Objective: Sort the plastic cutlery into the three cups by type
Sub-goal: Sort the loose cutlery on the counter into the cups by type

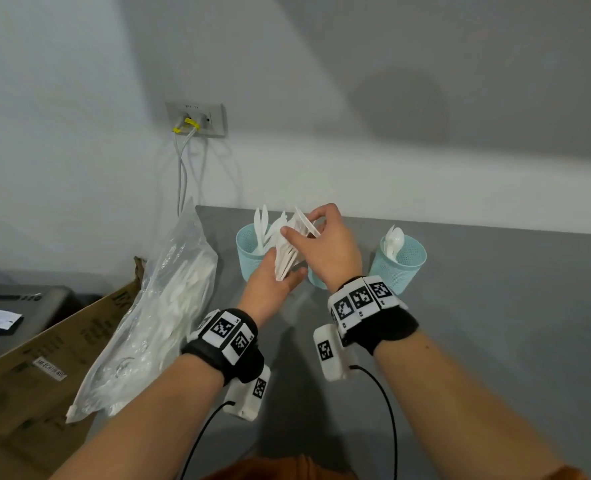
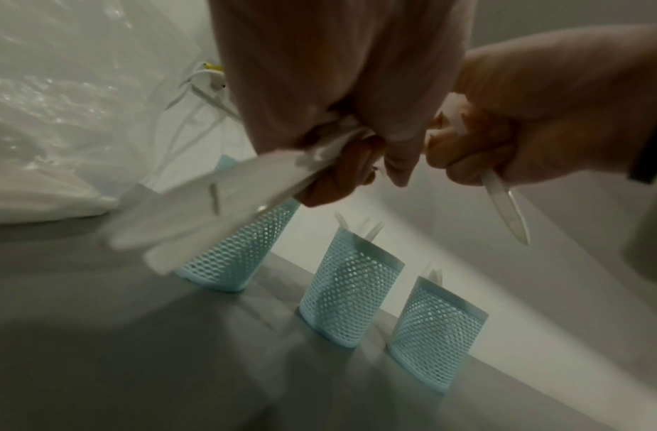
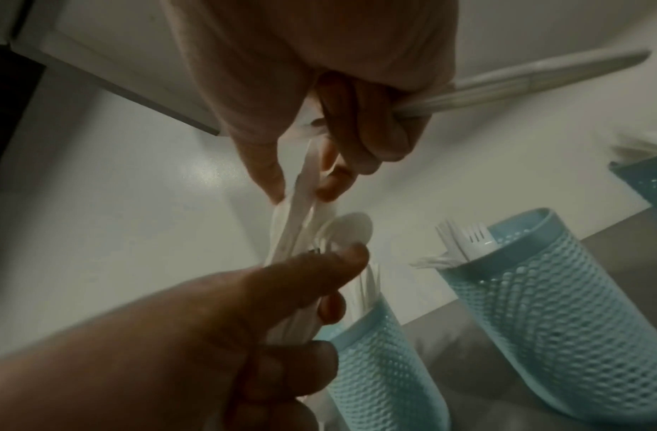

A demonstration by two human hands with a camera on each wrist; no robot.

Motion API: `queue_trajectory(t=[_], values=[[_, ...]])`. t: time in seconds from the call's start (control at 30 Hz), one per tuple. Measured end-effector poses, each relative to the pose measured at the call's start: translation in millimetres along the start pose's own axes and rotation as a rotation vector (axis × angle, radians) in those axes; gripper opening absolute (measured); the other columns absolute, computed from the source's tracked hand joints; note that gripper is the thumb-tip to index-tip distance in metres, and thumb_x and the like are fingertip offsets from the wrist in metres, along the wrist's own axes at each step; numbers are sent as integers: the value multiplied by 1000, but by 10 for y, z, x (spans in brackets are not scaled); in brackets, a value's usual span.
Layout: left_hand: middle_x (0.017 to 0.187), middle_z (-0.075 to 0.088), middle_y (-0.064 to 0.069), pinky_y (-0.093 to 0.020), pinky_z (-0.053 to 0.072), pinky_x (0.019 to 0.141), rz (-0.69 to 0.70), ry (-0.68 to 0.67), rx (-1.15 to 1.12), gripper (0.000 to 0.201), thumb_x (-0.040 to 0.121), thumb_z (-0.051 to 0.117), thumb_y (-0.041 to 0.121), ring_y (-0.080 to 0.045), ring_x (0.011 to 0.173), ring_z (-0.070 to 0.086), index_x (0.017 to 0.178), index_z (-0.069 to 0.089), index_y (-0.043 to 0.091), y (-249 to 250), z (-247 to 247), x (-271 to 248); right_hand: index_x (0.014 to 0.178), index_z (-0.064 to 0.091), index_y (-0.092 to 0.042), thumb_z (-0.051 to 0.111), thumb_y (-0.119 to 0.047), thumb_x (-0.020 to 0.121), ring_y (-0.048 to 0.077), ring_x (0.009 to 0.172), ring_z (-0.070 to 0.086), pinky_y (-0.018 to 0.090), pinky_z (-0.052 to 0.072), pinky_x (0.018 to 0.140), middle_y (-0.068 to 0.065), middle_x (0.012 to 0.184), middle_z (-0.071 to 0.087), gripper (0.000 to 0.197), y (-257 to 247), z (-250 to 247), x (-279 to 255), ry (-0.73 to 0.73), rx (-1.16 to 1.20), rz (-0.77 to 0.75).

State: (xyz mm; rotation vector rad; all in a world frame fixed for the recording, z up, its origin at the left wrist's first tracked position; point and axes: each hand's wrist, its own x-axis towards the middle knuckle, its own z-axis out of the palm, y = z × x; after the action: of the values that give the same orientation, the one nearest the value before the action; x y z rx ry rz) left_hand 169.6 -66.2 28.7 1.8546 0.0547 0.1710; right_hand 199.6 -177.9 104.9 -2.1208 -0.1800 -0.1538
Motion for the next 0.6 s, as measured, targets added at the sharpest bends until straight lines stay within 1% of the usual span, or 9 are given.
queue_trajectory(t=[0.03,0.1,0.2,0.27,0.33,0.37,0.47,0.53,0.6], values=[[119,62,9,-28,45,93,-6,25,0,51,87,67,34,-8,107,58,132,45,25,-17,-14,8,102,51,-21,67,-41,82,10,69,58,35,52,70,-11,74,55,32,0,14,24,-4,4,-3],[114,63,9,-26,46,88,-22,66,4,54,84,70,37,-9,105,59,131,45,25,-43,-47,36,99,56,-20,63,-35,85,14,74,62,38,54,76,-9,79,62,21,-5,42,62,-15,35,-18],[112,63,10,-19,44,81,-1,84,-4,55,83,69,40,-5,101,59,131,46,25,-23,-102,56,101,61,-18,64,-34,86,14,82,65,39,54,82,-4,89,68,22,3,81,113,-39,120,7],[100,62,12,-19,44,72,-12,84,-59,51,85,65,46,-2,86,58,128,47,25,13,-135,56,100,66,-15,64,-31,87,15,85,66,39,53,87,-2,91,70,21,9,93,151,-44,177,29],[84,56,11,-21,42,60,-60,80,-128,44,88,56,52,-5,67,51,123,49,27,70,-168,40,97,69,-15,59,-28,91,19,88,66,43,51,90,-1,90,71,18,2,82,205,-43,180,30],[81,54,9,-22,41,56,-91,79,-158,41,89,52,54,-7,65,49,122,49,29,90,-183,38,96,70,-16,56,-27,92,20,89,65,42,50,90,-1,90,70,18,-18,68,237,-41,182,26],[73,50,9,-19,40,51,-115,100,-240,35,93,47,52,-7,61,46,120,51,32,111,-252,69,97,68,-18,49,-21,96,18,92,62,28,46,84,-3,92,66,19,-136,7,364,-14,193,-13],[60,44,11,-17,35,44,-91,123,-286,30,95,47,47,-5,49,40,110,52,22,112,-308,105,100,66,-16,45,-19,98,12,88,57,16,40,73,-7,92,62,22,-245,-45,456,12,181,-54],[60,41,11,-16,31,41,-83,154,-321,29,95,48,46,-4,46,34,104,48,18,86,-387,136,101,64,-16,41,-20,99,6,81,52,3,36,64,-13,86,57,23,-342,-89,552,70,184,-91]])
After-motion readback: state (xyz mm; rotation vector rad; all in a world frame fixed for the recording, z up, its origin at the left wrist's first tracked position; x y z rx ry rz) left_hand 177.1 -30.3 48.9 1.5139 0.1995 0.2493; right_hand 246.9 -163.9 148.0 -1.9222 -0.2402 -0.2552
